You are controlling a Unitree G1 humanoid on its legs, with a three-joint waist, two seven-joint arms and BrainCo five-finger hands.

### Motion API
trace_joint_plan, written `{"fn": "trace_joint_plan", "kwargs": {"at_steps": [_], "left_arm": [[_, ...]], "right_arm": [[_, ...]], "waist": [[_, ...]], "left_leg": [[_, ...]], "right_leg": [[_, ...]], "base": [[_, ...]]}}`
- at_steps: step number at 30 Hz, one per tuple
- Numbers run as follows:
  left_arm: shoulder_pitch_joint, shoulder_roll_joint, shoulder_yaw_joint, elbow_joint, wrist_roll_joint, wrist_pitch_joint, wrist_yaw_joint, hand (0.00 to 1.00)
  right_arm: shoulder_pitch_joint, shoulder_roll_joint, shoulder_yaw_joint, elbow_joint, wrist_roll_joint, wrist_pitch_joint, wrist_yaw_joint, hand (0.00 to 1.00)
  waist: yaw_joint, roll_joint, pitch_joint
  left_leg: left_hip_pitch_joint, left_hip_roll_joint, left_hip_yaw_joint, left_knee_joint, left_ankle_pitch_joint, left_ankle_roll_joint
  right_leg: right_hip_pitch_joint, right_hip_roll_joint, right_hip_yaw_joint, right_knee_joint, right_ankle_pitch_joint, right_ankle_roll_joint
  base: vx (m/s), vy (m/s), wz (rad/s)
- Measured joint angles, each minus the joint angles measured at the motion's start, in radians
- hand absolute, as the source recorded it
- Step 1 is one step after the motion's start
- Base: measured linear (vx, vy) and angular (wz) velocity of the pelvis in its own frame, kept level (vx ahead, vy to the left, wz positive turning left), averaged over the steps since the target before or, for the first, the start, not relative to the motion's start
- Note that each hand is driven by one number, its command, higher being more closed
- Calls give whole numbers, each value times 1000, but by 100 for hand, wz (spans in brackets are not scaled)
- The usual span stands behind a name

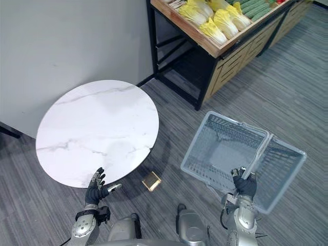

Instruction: Pick vegetable in the basket

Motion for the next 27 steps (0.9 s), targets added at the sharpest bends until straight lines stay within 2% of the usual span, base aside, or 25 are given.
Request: {"fn": "trace_joint_plan", "kwargs": {"at_steps": [2, 3, 4, 5, 6, 7, 8, 9, 10, 12, 13, 14, 15, 16, 17, 18, 19, 21, 22, 23, 24, 25, 26, 27], "left_arm": [[-38, -2, -8, -9, 0, 0, 3, 0], [-60, 0, -8, -18, 0, -1, 9, 0], [-79, 7, -9, -15, 0, -1, 20, 0], [-88, 8, -9, -15, 0, -1, 21, 0], [-100, 10, -4, -16, 0, -2, 21, 0], [-101, 13, -1, -16, 0, -3, 21, 0], [-104, 24, 5, -13, -1, -2, 20, 0], [-105, 27, 5, -11, -6, -2, 20, 0], [-118, 30, 5, 9, -14, -2, 20, 0], [-139, 29, 4, 51, -18, 1, 18, 0], [-138, 28, 4, 59, -18, 1, 18, 0], [-138, 27, 1, 74, -18, 1, 17, 0], [-134, 28, -7, 95, -19, 1, 15, 0], [-130, 27, -7, 107, -19, 1, 16, 0], [-119, 24, -6, 125, -24, 1, 18, 0], [-115, 15, -6, 153, -28, 1, 19, 0], [-112, 7, -1, 171, -35, 2, 23, 0], [-96, 4, 1, 170, -36, 1, 28, 0], [-95, 4, 4, 170, -35, 1, 31, 0], [-91, 1, 9, 168, -30, 2, 43, 0], [-85, -4, 12, 156, -29, 2, 45, 0], [-73, -17, 18, 130, -22, 2, 52, 0], [-66, -22, 17, 117, -20, 2, 58, 0], [-65, -26, 16, 110, -13, 2, 67, 0]], "right_arm": [[-11, 14, 5, 0, 0, 1, 3, 100], [-34, 13, 11, 8, 10, 1, 4, 100], [-59, 12, 13, 26, 18, 1, 4, 100], [-70, 9, 14, 36, 21, 1, 4, 100], [-87, 4, 26, 55, 26, 1, 3, 100], [-94, 0, 38, 58, 31, 1, 4, 100], [-116, -14, 75, 59, 23, 1, 10, 100], [-125, -22, 87, 59, 14, 1, 10, 100], [-139, -34, 103, 60, -3, 1, 14, 100], [-152, -53, 122, 61, -42, 5, 39, 100], [-151, -56, 127, 61, -48, 8, 47, 100], [-149, -65, 142, 65, -64, 19, 54, 100], [-150, -73, 151, 85, -78, 21, 55, 100], [-150, -78, 159, 93, -80, 25, 55, 100], [-150, -89, 173, 100, -80, 25, 54, 100], [-150, -98, 183, 102, -80, 25, 50, 100], [-152, -111, 179, 114, -80, 25, 49, 100], [-151, -122, 177, 144, -80, 25, 48, 100], [-151, -127, 177, 158, -82, 25, 48, 100], [-150, -129, 172, 187, -89, 26, 45, 100], [-150, -141, 158, 206, -90, 27, 41, 100], [-149, -153, 149, 222, -90, 36, 27, 100], [-149, -159, 146, 227, -90, 38, 25, 100], [-154, -157, 138, 255, -92, 40, 21, 100]], "waist": [[-3, 0, 0], [1, 0, 2], [-13, 0, 2], [-28, 3, 3], [-32, 0, 3], [-32, -3, 2], [-33, -6, -1], [-33, -6, 0], [-34, -6, 0], [-57, 3, 1], [-57, 4, 1], [-56, 11, 3], [-53, 21, 4], [-51, 24, 4], [-43, 32, 2], [-31, 44, 2], [-21, 41, 4], [4, 34, 7], [5, 30, 10], [2, 26, 15], [4, 30, 13], [7, 44, 7], [13, 60, 2], [30, 76, -5]], "left_leg": [[6, 8, 58, 7, -5, 8], [24, 28, 115, 7, -18, 15], [48, 42, 168, 3, -25, 17], [64, 41, 192, -9, -27, 19], [111, 43, 251, -37, -26, 19], [130, 47, 284, -42, -28, 18], [169, 52, 346, -46, -35, 16], [183, 53, 367, -52, -38, 12], [201, 52, 398, -54, -40, 10], [223, 67, 408, -23, -40, 11], [225, 83, 406, 17, -40, 11], [221, 139, 394, 147, -35, 20], [186, 203, 336, 318, 11, 94], [162, 223, 287, 404, 63, 152], [117, 233, 196, 518, 126, 155], [38, 186, 78, 624, 79, 90], [-57, 95, -13, 649, 9, 79], [-133, 20, -39, 561, -39, 78], [-156, 1, -38, 513, -45, 75], [-194, -37, -34, 386, -40, 68], [-211, -66, -32, 263, -25, 49], [-223, -95, -30, 79, 27, 15], [-224, -98, -30, 6, 57, 13], [-211, -101, -23, -11, 181, 103]], "right_leg": [[-24, 10, 35, -15, 32, 9], [-42, 15, -29, -36, 64, -7], [-35, -2, -129, -74, 74, -60], [-28, -32, -216, -79, 68, -84], [-20, -100, -401, -55, 66, -134], [-19, -128, -476, -38, 61, -150], [-20, -189, -636, 9, 55, -165], [-23, -203, -679, 29, 51, -159], [-36, -211, -709, 60, 45, -136], [-70, -181, -638, 98, 9, -124], [-72, -167, -617, 104, -4, -128], [-59, -128, -573, 115, -27, -134], [-29, -80, -524, 113, -46, -146], [-11, -59, -494, 106, -56, -154], [16, -35, -450, 90, -62, -161], [42, -17, -395, 71, -67, -165], [77, -17, -330, 44, -71, -163], [134, -31, -267, 3, -77, -154], [157, -42, -258, -8, -83, -142], [196, -66, -255, -30, -97, -118], [223, -82, -254, -45, -110, -96], [248, -90, -255, -58, -128, -66], [257, -85, -252, -60, -140, -52], [285, -87, -236, -60, -166, -22]], "base": [[-1, 67, -113], [-60, 5, -142], [-58, -6, -136], [-11, 68, -133], [41, 75, -111], [64, 34, -185], [47, -74, -162], [85, -149, -189], [116, -185, -141], [167, -198, -120], [203, -177, -111], [232, -180, -135], [236, -176, -140], [251, -117, -133], [267, -16, -142], [414, 67, -172], [377, 111, -148], [313, 117, -100], [386, 180, -56], [303, 162, -14], [462, 257, -7], [417, 244, -8], [583, 306, -23], [647, 316, -8]]}}
